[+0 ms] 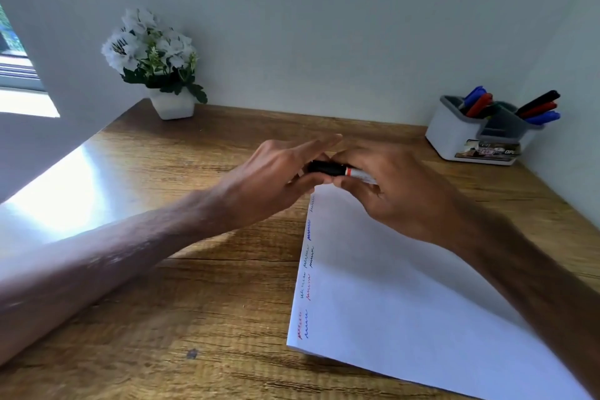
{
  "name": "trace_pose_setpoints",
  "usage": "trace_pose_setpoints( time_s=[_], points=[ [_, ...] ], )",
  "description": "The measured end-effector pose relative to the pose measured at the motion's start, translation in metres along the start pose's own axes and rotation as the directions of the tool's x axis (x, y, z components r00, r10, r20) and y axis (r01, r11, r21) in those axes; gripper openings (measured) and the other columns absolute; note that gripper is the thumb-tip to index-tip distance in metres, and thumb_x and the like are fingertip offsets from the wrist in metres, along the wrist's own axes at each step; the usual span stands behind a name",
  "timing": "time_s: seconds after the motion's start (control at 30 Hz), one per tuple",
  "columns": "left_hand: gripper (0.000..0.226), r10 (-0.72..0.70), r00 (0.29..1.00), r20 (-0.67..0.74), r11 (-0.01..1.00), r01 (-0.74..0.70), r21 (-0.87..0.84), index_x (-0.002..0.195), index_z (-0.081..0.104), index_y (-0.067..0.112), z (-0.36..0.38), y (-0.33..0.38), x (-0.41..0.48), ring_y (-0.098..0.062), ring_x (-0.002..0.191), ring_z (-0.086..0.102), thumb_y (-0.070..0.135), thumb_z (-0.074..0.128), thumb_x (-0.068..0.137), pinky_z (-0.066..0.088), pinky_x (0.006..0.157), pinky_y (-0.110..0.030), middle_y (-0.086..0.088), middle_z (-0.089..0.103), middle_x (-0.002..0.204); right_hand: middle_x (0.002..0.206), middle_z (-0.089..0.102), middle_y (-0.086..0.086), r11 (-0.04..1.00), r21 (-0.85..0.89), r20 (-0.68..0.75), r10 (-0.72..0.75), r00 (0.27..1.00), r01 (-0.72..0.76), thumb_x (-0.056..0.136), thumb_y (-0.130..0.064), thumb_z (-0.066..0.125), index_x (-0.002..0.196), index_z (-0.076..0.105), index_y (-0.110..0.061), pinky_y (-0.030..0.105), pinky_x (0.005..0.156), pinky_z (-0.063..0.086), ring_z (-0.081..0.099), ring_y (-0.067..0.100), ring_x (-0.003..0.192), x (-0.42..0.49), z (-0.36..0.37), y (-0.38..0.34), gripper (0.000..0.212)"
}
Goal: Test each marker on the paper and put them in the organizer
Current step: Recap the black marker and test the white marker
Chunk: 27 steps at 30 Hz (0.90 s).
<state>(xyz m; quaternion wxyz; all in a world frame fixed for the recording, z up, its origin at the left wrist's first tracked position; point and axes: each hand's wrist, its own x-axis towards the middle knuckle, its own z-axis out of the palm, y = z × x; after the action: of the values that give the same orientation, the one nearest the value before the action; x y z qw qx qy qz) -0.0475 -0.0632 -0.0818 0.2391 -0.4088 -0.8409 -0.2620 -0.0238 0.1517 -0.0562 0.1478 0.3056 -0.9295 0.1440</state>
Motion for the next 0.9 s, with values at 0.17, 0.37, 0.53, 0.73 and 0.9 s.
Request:
trace_pose_setpoints(
  time_s=[0.17, 0.37, 0.53, 0.73, 0.9],
  points=[
    [0.038, 0.087, 0.993, 0.082, 0.991, -0.095, 0.091, 0.132, 0.061, 0.003, 0.004, -0.009, 0.0, -0.008, 0.08, 0.053, 0.026, 0.05, 0.104, 0.045, 0.068, -0.021, -0.007, 0.067, 0.106, 0.099, 0.068, -0.005, 0.998, -0.061, -0.02, 0.004, 1.0, -0.005, 0.102, -0.037, 0.052, 0.118, 0.068, -0.024, 0.038, 0.071, 0.05, 0.061, 0.017, 0.085, -0.002, 0.0, 0.002, 0.026],
    [0.042, 0.065, 0.988, 0.143, 0.985, -0.087, 0.15, 0.127, 0.063, 0.005, 0.006, -0.002, -0.002, -0.009, 0.073, 0.047, 0.034, 0.039, 0.106, 0.041, 0.061, -0.026, -0.005, 0.064, 0.1, 0.08, 0.068, -0.006, 0.978, -0.21, -0.024, 0.004, 1.0, -0.009, 0.098, -0.05, 0.043, 0.102, 0.064, -0.031, 0.03, 0.056, 0.033, 0.058, 0.019, 0.068, -0.006, 0.005, -0.001, 0.029],
    [0.05, 0.042, 0.98, 0.192, 0.973, -0.084, 0.217, 0.123, 0.063, 0.005, 0.004, 0.003, -0.003, -0.016, 0.074, 0.057, 0.038, 0.033, 0.101, 0.04, 0.061, -0.026, -0.006, 0.063, 0.099, 0.074, 0.066, -0.006, 0.977, -0.213, -0.044, 0.015, 0.999, -0.024, 0.099, -0.054, 0.041, 0.106, 0.06, -0.035, 0.027, 0.057, 0.031, 0.055, 0.019, 0.062, -0.008, 0.01, -0.003, 0.028],
    [0.053, 0.023, 0.971, 0.237, 0.961, -0.087, 0.264, 0.126, 0.06, 0.006, 0.003, 0.005, -0.001, -0.017, 0.083, 0.06, 0.04, 0.028, 0.098, 0.037, 0.066, -0.022, -0.005, 0.061, 0.104, 0.071, 0.067, -0.006, 0.97, -0.24, -0.09, 0.012, 0.996, -0.034, 0.1, -0.05, 0.05, 0.105, 0.063, -0.035, 0.02, 0.049, 0.018, 0.043, 0.016, 0.058, -0.009, 0.011, -0.01, 0.021],
    [0.051, 0.047, 0.965, 0.258, 0.957, -0.117, 0.265, 0.124, 0.06, 0.007, 0.002, 0.006, -0.001, -0.019, 0.087, 0.062, 0.037, 0.028, 0.098, 0.04, 0.068, -0.023, -0.006, 0.062, 0.104, 0.077, 0.072, -0.006, 0.974, -0.222, -0.091, 0.018, 0.996, -0.038, 0.1, -0.051, 0.049, 0.112, 0.065, -0.037, 0.017, 0.05, 0.02, 0.045, 0.014, 0.06, -0.011, 0.011, -0.012, 0.024]
  ],
)
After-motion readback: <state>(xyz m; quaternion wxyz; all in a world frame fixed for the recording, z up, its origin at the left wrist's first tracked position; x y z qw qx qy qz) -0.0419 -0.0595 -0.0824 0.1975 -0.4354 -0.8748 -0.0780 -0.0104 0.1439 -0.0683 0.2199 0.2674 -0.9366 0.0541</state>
